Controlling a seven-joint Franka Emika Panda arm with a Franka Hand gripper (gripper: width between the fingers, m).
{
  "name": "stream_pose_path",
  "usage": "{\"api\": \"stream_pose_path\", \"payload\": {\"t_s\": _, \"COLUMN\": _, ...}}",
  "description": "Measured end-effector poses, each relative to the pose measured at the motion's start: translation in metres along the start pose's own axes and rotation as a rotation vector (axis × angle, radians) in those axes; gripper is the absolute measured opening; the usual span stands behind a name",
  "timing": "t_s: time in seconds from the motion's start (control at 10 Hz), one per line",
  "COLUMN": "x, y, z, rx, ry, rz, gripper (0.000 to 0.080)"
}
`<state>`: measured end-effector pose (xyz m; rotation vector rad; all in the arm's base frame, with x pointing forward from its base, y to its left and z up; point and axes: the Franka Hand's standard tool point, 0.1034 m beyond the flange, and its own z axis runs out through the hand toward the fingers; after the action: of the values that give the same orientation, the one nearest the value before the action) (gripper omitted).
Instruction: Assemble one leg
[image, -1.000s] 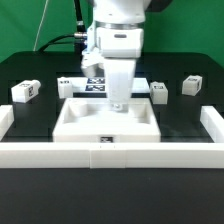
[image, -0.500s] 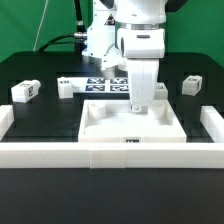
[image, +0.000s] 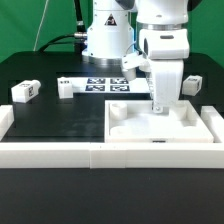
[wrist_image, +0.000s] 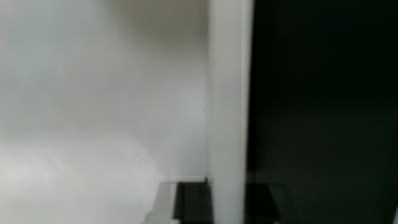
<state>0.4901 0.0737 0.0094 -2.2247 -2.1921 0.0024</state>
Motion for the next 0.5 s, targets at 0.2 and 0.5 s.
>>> {"api": "stream_pose_path", "payload": {"t_s": 0.2, "x": 0.010, "y": 0.005, "z": 0.000, "rx": 0.001, "ry": 0.003, "rz": -0.007, "gripper": 0.0058}}
{"api": "stream_pose_path", "payload": {"t_s": 0.5, "x": 0.016, "y": 0.011, "z": 0.000, "rx": 0.004, "ry": 0.003, "rz": 0.021, "gripper": 0.0058}}
